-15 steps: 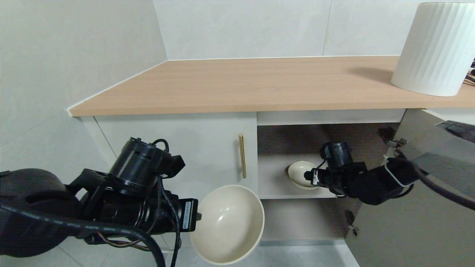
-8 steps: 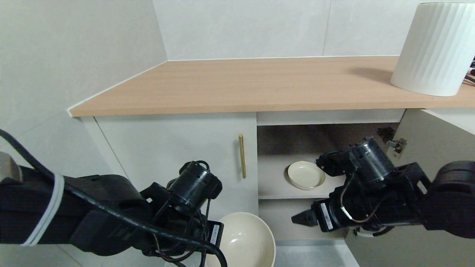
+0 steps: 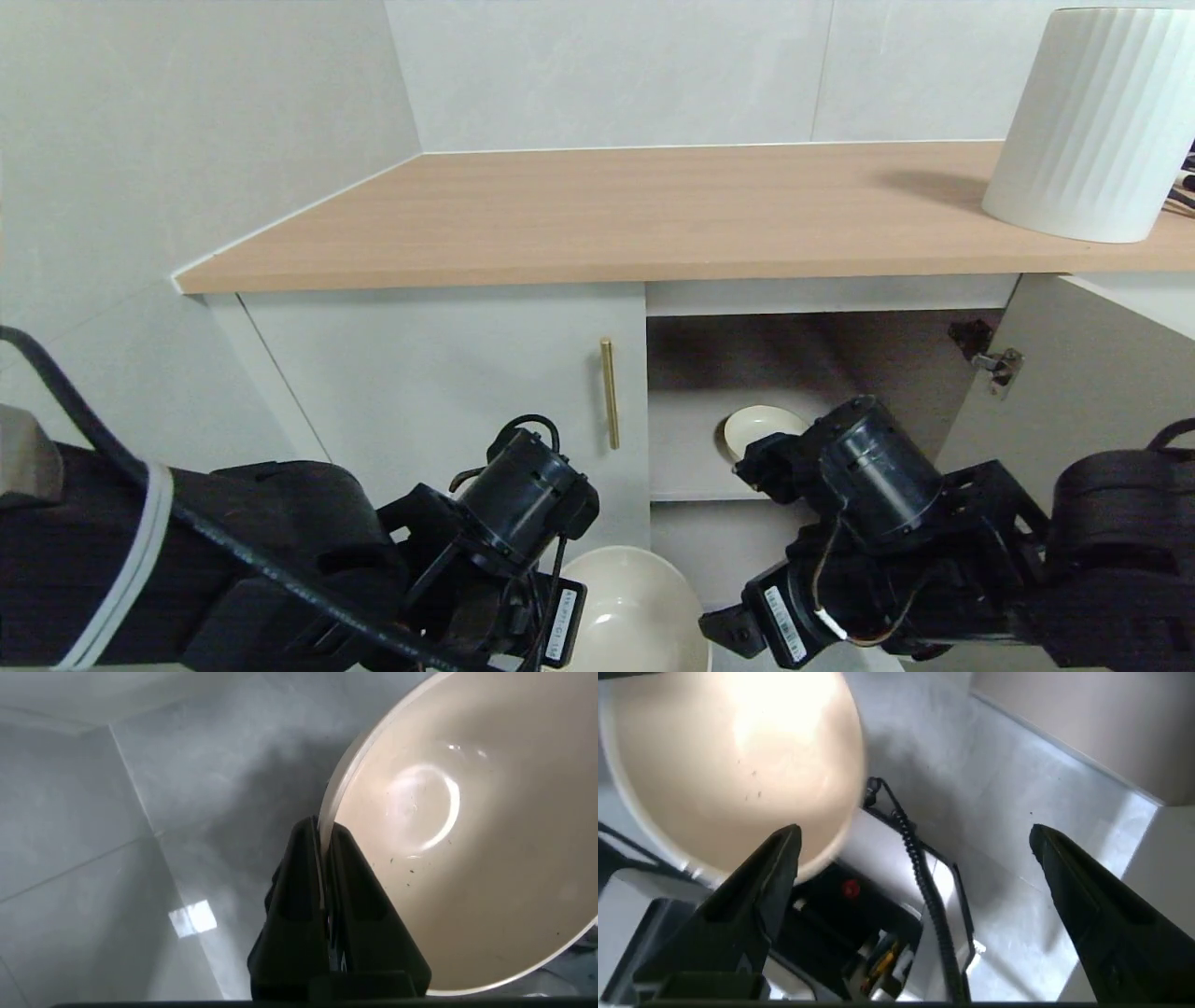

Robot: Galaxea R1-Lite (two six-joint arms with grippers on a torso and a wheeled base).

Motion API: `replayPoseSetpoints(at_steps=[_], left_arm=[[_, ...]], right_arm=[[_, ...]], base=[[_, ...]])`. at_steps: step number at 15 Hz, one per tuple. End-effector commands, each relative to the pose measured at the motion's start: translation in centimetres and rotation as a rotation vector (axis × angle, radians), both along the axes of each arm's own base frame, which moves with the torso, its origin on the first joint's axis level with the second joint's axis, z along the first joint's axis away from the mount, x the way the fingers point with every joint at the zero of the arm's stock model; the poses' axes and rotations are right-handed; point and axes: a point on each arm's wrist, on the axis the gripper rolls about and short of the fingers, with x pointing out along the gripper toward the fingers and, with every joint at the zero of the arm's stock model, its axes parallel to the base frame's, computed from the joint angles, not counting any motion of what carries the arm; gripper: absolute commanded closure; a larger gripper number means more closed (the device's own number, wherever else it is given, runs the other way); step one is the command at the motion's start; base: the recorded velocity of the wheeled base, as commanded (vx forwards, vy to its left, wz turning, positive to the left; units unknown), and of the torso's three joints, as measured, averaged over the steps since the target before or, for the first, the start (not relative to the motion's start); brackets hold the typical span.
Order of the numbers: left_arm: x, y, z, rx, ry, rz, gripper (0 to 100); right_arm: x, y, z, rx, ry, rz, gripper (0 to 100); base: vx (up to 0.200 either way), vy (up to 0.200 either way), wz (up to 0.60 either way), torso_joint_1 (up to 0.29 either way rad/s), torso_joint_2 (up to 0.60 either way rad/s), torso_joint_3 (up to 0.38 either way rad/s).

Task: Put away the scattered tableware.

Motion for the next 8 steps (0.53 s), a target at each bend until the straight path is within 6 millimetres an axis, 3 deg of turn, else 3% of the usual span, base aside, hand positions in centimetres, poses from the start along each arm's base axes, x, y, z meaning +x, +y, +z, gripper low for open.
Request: replayPoseSetpoints(at_steps=[1, 8], left_arm=[[-0.7, 0.1, 1.1, -0.026, -0.026, -0.015, 100], [-0.9, -0.1, 1.1, -0.026, -0.026, -0.024, 100]], right_arm=[[0.6, 1.6, -2.5, -0.045, 0.032, 0.006, 0], [1.5, 2.7, -3.8, -0.028, -0.015, -0.063, 0]], base=[[0.0, 0.0, 0.0, 0.0, 0.0, 0.0], [0.0, 0.0, 0.0, 0.0, 0.0, 0.0]])
